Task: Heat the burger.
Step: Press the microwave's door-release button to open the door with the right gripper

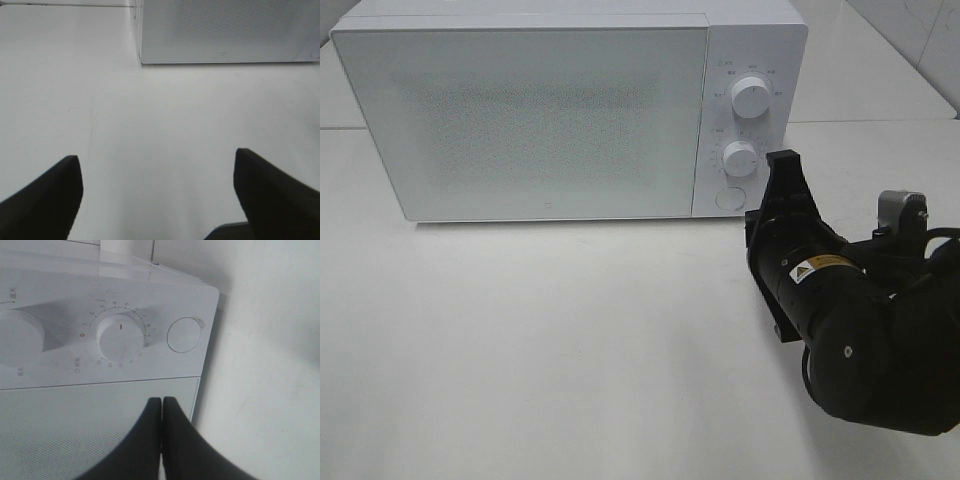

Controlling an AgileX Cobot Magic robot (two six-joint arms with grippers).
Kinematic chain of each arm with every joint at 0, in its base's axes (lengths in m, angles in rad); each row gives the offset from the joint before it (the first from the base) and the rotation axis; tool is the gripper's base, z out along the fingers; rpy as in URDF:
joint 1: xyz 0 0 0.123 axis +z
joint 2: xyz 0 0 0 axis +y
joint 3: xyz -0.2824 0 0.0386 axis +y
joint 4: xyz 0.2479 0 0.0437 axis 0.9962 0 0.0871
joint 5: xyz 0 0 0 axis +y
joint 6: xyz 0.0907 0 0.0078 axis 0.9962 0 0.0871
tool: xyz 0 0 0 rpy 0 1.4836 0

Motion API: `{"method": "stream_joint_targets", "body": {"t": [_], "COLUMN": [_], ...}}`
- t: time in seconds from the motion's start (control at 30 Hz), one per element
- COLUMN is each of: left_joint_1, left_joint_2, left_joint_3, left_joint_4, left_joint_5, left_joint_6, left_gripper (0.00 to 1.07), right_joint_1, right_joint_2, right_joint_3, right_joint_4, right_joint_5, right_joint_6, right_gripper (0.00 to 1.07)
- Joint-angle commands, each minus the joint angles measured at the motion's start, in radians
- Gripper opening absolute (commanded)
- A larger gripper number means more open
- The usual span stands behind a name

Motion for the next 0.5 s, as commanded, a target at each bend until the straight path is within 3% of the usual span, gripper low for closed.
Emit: {"method": "stream_joint_targets", "body": {"t": [0.03,0.5], "left_joint_1": [-0.004,-0.004], "left_joint_2": [0.001,0.001], "left_joint_3": [0.003,0.003], "left_joint_4": [-0.001,0.001], "left_joint_5": [0.002,0.002], "left_joint_6": [0.001,0.001], "left_gripper": [0.78,0.78], "right_joint_1": [-0.027,-0.114], "right_joint_2": [0.018,0.088], "right_joint_3": [-0.026,-0.091], "right_joint_4": [-0.016,-0.101], "right_joint_5": [0.010,0.054], "right_joint_6": [0.007,0.004], "right_gripper": [0.00,0.00]}}
